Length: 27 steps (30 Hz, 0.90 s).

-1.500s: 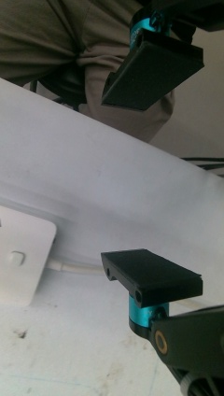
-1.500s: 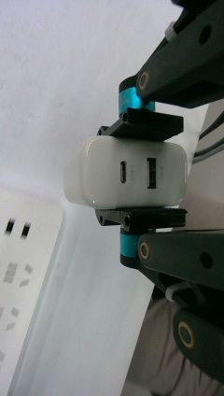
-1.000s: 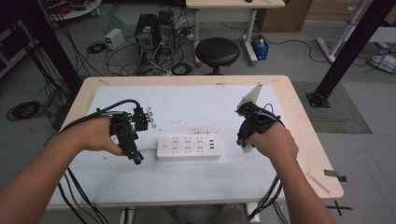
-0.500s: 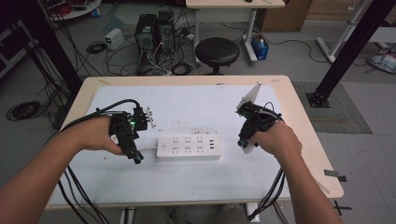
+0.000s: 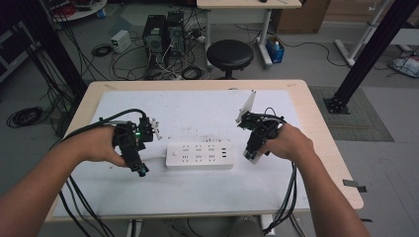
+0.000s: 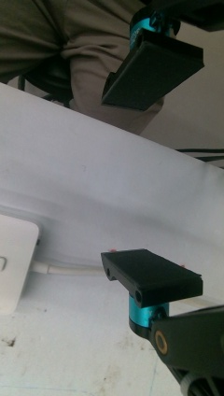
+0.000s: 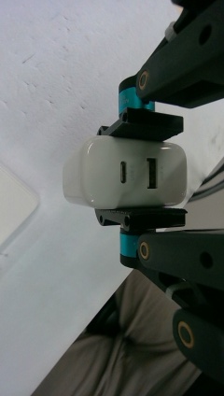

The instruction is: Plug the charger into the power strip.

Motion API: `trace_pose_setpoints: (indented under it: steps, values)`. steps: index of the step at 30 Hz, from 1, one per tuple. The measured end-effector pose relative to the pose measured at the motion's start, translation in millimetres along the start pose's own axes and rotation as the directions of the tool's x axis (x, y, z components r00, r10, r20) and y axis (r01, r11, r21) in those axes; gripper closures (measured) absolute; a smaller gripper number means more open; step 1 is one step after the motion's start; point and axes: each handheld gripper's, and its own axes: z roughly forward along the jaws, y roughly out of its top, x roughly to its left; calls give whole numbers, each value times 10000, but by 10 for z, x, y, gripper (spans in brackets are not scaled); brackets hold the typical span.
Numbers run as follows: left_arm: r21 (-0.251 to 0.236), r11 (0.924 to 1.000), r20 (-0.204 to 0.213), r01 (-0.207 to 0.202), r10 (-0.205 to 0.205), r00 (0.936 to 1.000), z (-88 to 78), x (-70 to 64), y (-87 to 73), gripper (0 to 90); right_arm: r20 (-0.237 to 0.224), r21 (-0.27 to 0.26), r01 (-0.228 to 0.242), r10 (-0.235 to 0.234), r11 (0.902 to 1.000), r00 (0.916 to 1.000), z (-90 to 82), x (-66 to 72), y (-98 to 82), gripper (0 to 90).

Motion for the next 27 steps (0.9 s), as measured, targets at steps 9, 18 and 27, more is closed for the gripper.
trace_pose_setpoints:
  steps: [9, 18, 27]
  values:
    - [64, 9998, -43, -204, 204, 9998, 8, -21, -40, 212, 670, -43, 2021, -2014, 9794, 9772, 15, 159, 184, 617]
    - [-78, 9999, -76, -120, 119, 9999, -6, -74, -72, 212, 718, 127, 3653, -3652, 9308, 9281, 118, 264, 498, 618]
    - [47, 9994, -93, -338, 338, 9994, -2, -111, -59, 213, 761, 313, 4576, -4586, 8886, 8854, 286, 330, 828, 618]
